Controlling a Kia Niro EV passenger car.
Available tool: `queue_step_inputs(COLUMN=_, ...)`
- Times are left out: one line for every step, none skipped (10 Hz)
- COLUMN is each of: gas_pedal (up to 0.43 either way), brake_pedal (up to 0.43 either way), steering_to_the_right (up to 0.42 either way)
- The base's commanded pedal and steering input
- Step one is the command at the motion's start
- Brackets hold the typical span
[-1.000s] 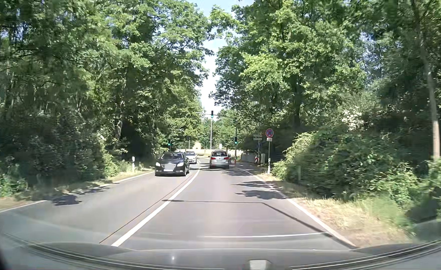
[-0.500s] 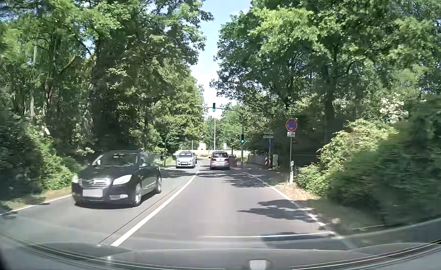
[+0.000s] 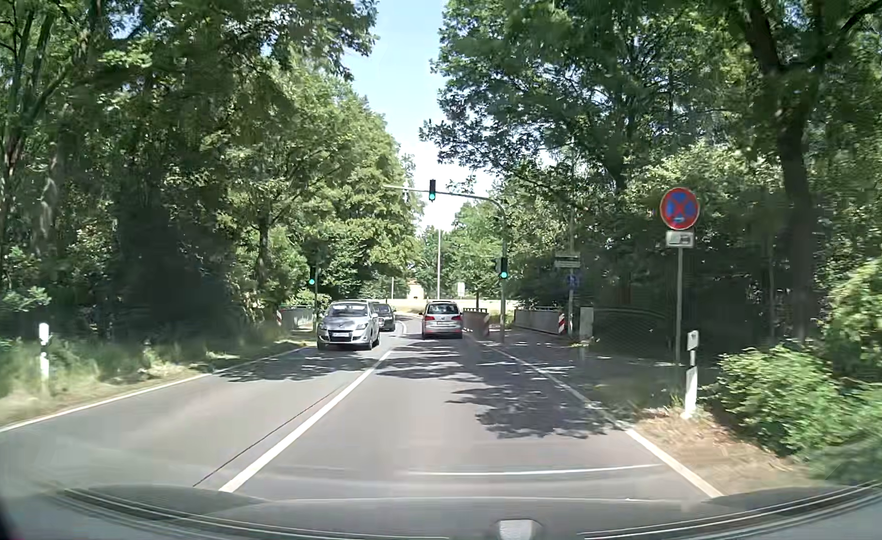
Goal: Follow the waypoints while adhering to traffic rules and regulations
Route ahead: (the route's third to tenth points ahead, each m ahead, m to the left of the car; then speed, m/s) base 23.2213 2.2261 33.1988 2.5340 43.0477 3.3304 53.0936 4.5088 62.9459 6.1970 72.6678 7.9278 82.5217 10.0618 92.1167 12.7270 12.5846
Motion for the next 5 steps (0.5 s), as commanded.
queue_step_inputs(gas_pedal=0.039, brake_pedal=0.030, steering_to_the_right=-0.017)
queue_step_inputs(gas_pedal=0.039, brake_pedal=0.030, steering_to_the_right=-0.017)
queue_step_inputs(gas_pedal=0.039, brake_pedal=0.030, steering_to_the_right=-0.018)
queue_step_inputs(gas_pedal=0.039, brake_pedal=0.030, steering_to_the_right=-0.018)
queue_step_inputs(gas_pedal=0.047, brake_pedal=0.030, steering_to_the_right=-0.018)
